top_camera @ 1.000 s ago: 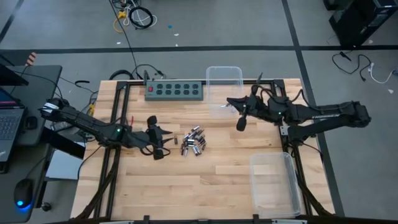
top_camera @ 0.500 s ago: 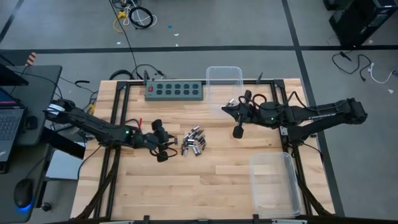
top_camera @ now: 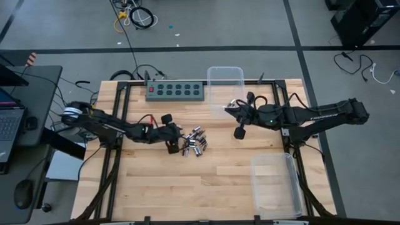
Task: Sort batteries
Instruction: Put the silver battery into the top transparent bin
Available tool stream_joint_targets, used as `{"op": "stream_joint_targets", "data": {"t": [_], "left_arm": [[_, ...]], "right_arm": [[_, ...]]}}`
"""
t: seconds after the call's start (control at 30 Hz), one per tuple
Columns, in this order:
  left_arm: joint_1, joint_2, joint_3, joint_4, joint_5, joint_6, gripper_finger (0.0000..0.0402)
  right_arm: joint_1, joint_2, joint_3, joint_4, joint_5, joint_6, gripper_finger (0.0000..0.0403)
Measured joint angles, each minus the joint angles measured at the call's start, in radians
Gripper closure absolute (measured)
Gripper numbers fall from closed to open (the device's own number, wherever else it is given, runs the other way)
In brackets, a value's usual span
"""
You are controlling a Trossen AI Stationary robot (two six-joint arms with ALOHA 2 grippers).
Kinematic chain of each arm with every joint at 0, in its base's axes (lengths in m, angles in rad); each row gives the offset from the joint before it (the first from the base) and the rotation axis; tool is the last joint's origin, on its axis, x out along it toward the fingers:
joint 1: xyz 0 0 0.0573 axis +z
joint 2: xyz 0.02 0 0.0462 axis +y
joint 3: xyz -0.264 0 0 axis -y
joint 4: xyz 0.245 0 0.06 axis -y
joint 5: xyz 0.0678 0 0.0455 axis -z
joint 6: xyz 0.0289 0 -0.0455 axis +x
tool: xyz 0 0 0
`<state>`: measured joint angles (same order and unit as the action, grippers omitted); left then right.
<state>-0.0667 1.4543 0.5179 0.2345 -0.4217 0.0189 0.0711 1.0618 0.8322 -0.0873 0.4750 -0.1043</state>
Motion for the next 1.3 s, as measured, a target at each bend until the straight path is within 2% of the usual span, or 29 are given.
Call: {"op": "stream_joint_targets", "data": {"t": [0.27,0.43,0.67,1.1,1.2,1.3], "left_arm": [[0.026,0.096,0.0,0.142,0.116,0.008,0.0287],[0.053,0.166,0.0,0.179,0.157,-0.049,0.0287],[0.072,0.216,0.0,0.233,0.161,-0.058,0.0287],[0.112,0.22,0.003,0.176,0.164,-0.081,0.0287],[0.119,0.219,0.003,0.165,0.168,-0.08,0.0303],[0.126,0.219,0.004,0.147,0.169,-0.079,0.0336]], "right_arm": [[-0.005,0.0,0.0,-0.007,0.003,0.007,0.04],[-0.008,0.0,0.0,-0.011,0.003,0.008,0.04],[-0.015,-0.001,0.0,-0.043,0.004,0.034,0.04],[-0.03,-0.001,0.0,-0.043,0.004,0.034,0.04],[-0.03,-0.001,-0.001,-0.043,0.004,0.034,0.04],[-0.03,-0.001,-0.001,-0.043,0.004,0.034,0.04]]}}
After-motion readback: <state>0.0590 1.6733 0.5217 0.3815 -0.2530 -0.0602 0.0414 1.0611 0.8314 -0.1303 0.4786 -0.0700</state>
